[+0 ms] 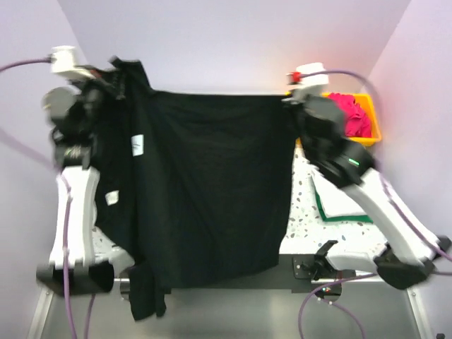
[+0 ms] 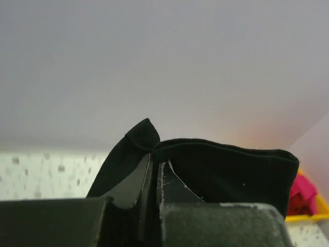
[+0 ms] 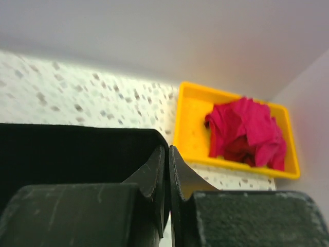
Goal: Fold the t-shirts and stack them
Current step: Flatten the tshirt out
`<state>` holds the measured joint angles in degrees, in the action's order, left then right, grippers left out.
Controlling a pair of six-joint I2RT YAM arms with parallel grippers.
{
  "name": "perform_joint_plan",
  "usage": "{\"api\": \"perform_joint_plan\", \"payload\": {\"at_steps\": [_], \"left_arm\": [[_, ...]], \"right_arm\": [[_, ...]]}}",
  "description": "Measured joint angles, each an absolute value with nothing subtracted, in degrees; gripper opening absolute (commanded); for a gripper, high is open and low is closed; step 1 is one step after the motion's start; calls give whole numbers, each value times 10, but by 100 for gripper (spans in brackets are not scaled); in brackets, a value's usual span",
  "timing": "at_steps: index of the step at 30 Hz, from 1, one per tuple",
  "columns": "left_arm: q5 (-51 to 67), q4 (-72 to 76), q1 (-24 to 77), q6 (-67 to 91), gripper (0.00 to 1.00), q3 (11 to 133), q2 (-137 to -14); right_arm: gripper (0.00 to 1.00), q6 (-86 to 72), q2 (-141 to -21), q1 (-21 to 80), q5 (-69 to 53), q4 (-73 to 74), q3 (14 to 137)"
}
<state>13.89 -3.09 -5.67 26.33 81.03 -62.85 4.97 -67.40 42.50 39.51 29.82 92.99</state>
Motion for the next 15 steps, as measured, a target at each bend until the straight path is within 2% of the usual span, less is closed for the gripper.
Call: {"api": "perform_joint_plan", "payload": {"at_steps": [4, 7, 10, 15], "left_arm": [[148, 35, -53, 256, 0, 695, -790], [145, 50, -40, 239, 0, 684, -915], [136, 46, -15, 213, 0, 757, -1069], [109, 27, 23, 178, 0, 949, -1282]], "right_arm": [[0, 24, -807, 340, 347, 256, 844], [0, 8, -919, 290, 300, 228, 837], [0, 0, -1056, 254, 256, 221, 892], [0, 0, -1284, 220, 223, 234, 1101]]}}
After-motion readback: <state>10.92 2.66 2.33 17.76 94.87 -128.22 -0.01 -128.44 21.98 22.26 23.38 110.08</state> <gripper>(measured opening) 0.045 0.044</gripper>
